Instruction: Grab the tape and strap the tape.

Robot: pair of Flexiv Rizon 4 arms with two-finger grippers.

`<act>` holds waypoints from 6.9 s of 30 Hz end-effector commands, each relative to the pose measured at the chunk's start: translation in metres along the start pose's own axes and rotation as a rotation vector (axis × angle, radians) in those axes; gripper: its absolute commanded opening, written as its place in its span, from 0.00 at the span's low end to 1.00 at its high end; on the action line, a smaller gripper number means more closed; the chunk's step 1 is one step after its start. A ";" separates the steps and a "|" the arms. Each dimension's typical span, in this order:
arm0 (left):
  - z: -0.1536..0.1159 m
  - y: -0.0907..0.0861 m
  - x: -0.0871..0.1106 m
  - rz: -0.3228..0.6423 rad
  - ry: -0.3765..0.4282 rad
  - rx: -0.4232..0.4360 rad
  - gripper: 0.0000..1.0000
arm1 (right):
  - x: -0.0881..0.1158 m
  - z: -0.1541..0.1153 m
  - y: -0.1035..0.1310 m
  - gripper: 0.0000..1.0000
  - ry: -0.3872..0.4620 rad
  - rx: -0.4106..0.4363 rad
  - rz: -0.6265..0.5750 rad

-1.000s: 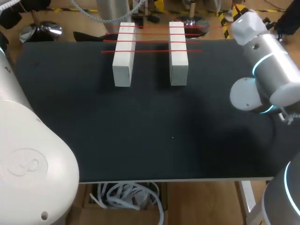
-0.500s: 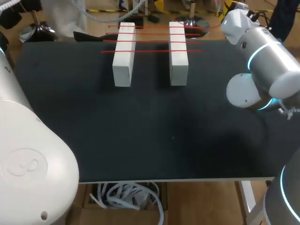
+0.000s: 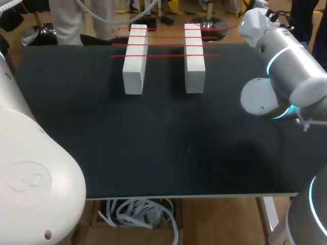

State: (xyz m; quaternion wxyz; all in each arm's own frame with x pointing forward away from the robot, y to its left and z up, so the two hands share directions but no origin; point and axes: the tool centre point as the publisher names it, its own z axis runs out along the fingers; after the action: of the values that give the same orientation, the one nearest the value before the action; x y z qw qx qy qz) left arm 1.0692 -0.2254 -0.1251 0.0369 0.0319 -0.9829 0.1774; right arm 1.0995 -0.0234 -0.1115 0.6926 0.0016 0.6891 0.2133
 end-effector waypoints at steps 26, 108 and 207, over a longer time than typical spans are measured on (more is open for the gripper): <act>-0.001 0.000 0.000 -0.001 0.001 -0.004 0.00 | 0.019 0.013 0.055 0.00 0.039 -0.008 -0.118; -0.001 0.000 0.000 -0.001 0.001 -0.004 0.00 | 0.058 0.037 0.133 0.00 0.108 -0.061 -0.283; -0.001 0.000 0.000 -0.001 0.001 -0.004 0.00 | 0.065 0.035 0.166 0.00 0.121 -0.193 -0.230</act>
State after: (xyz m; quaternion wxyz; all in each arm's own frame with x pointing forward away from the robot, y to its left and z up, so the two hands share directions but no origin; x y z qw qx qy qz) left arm 1.0692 -0.2247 -0.1252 0.0371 0.0321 -0.9830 0.1770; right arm 1.0821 0.1590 -0.1250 0.6701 -0.1524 0.6998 0.1952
